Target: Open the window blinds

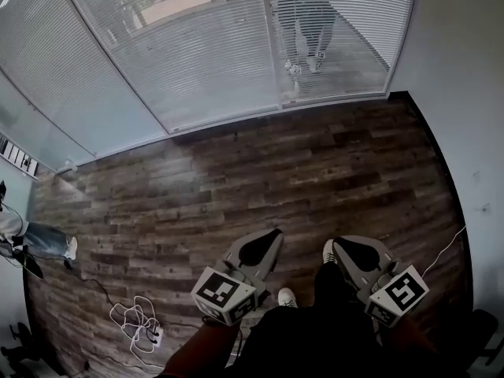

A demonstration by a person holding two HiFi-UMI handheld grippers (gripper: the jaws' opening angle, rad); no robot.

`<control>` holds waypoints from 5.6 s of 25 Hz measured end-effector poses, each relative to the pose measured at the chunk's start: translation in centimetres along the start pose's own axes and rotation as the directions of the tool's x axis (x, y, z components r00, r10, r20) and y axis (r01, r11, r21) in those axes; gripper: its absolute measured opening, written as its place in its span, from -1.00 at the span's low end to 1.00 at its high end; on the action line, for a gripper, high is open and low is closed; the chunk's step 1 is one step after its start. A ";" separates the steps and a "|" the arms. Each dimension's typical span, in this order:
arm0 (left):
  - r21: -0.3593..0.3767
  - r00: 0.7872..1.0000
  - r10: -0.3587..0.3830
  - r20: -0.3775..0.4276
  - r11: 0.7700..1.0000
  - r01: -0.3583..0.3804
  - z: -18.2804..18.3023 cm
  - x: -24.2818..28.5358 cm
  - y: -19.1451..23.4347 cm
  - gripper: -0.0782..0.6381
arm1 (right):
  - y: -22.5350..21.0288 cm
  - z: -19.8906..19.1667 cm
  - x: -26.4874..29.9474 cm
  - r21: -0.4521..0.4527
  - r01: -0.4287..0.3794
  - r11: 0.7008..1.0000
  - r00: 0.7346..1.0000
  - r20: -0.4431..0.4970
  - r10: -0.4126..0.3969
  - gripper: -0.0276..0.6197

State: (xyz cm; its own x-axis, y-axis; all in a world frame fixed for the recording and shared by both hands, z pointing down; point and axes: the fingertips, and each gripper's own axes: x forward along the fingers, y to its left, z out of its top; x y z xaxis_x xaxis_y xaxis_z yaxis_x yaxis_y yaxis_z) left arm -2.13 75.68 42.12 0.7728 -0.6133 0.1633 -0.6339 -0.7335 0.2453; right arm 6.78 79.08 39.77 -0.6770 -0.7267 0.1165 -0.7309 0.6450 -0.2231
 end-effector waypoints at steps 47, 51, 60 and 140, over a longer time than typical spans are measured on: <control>-0.047 0.984 0.171 -0.043 0.984 -0.173 10.2 34.0 25.2 -0.78 | -36.1 8.5 26.0 0.060 -0.180 0.982 0.978 -0.093 0.185 -0.83; -0.038 0.989 0.143 -0.032 0.989 -0.144 12.6 34.3 30.5 -0.78 | -36.5 10.5 31.4 0.038 -0.157 0.987 0.984 -0.081 0.160 -0.83; -0.010 0.993 0.118 -0.007 0.993 -0.118 16.4 34.0 41.4 -0.78 | -37.5 12.9 41.8 -0.014 -0.086 0.996 0.994 -0.064 0.085 -0.83; 0.048 0.992 0.124 0.024 0.991 -0.125 27.4 59.1 68.6 -0.78 | -61.9 23.0 70.5 -0.027 -0.144 0.989 0.989 0.020 0.144 -0.83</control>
State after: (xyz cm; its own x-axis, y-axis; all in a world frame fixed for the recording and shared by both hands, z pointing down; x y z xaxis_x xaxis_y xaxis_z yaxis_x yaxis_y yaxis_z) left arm -0.76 -18.93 42.43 0.6875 -0.7060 0.1697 -0.7260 -0.6645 0.1771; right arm 6.33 -17.50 39.57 -0.7733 -0.6308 0.0636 -0.6282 0.7489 -0.2109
